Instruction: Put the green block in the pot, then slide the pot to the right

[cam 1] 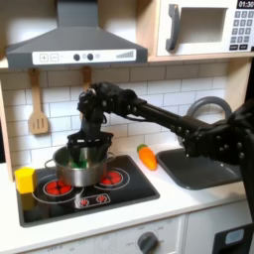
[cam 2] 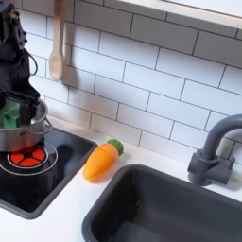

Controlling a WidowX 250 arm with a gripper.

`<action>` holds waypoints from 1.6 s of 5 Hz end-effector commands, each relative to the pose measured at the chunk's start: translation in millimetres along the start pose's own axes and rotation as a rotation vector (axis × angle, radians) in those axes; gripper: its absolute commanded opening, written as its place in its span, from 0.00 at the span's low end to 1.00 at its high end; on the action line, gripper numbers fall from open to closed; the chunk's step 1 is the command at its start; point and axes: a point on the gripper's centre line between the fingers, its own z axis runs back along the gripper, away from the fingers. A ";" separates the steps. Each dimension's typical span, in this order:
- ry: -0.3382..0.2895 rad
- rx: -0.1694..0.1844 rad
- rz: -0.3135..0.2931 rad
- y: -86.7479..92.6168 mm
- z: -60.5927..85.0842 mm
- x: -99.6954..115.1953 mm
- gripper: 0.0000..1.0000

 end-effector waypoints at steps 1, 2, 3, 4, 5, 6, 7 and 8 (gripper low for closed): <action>0.040 -0.034 -0.010 -14.5 -8.3 -16.2 1.00; 0.034 -0.044 -0.043 -28.6 -0.8 -20.0 1.00; 0.038 -0.057 -0.066 -41.6 2.6 -24.4 1.00; 0.038 -0.061 -0.076 -48.4 6.0 -28.7 1.00; 0.035 -0.069 -0.094 -58.3 10.5 -32.0 1.00; 0.035 -0.068 -0.101 -62.2 14.3 -37.3 1.00; 0.043 -0.079 -0.115 -69.5 15.6 -42.0 1.00; 0.046 -0.089 -0.125 -73.4 16.2 -47.6 1.00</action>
